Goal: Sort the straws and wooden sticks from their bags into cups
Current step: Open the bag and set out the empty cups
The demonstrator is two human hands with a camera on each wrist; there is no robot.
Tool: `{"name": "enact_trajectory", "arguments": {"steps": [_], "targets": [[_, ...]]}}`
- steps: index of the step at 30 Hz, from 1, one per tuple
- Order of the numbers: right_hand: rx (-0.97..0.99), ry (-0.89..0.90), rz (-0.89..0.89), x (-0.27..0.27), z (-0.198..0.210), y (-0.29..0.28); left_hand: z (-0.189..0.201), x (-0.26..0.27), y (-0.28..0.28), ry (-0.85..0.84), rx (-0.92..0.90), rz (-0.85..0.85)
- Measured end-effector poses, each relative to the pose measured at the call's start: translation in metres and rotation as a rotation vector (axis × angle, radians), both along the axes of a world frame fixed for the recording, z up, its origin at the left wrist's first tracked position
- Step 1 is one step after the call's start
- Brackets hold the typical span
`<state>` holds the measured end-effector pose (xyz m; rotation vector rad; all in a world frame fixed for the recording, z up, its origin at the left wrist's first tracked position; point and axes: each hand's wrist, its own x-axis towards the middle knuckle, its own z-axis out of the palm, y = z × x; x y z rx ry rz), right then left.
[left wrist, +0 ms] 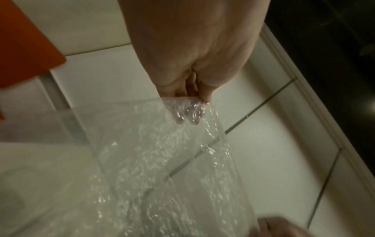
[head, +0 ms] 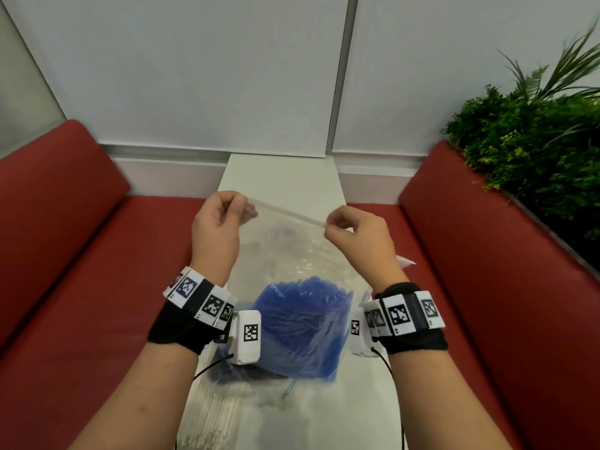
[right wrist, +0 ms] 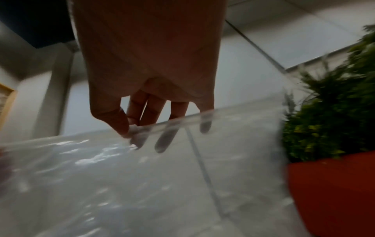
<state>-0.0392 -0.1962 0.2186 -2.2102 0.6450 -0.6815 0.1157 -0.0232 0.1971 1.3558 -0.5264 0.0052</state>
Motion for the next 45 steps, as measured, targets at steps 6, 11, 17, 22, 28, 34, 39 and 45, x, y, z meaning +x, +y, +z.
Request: {"name": "enact_trajectory", "arguments": {"steps": [6,11,17,22,28,34,39,45], "targets": [[0.066,0.034,-0.095,-0.040,-0.014,-0.036,-0.006,0.016,0.014,0.114,-0.108,0.089],[0.046,0.213,-0.185,-0.054,-0.010,-0.049,-0.009,0.019,0.011,0.163,-0.148,0.095],[-0.010,0.253,0.147,-0.030,-0.002,-0.022,-0.008,0.001,-0.008,0.138,-0.089,-0.094],[0.195,0.102,0.150,-0.012,-0.008,0.001,-0.001,-0.008,-0.006,-0.072,0.148,0.133],[0.499,-0.021,0.197,-0.012,0.000,0.014,0.016,-0.040,-0.012,-0.047,0.653,-0.119],[0.645,0.130,0.361,-0.019,-0.008,0.019,0.007,-0.056,-0.017,0.396,0.408,-0.501],[0.596,0.208,0.343,-0.030,-0.008,0.017,0.007,-0.055,-0.013,0.343,0.338,-0.466],[0.770,0.149,0.353,-0.038,0.012,0.020,0.017,-0.060,-0.012,0.424,0.134,-0.434]]}}
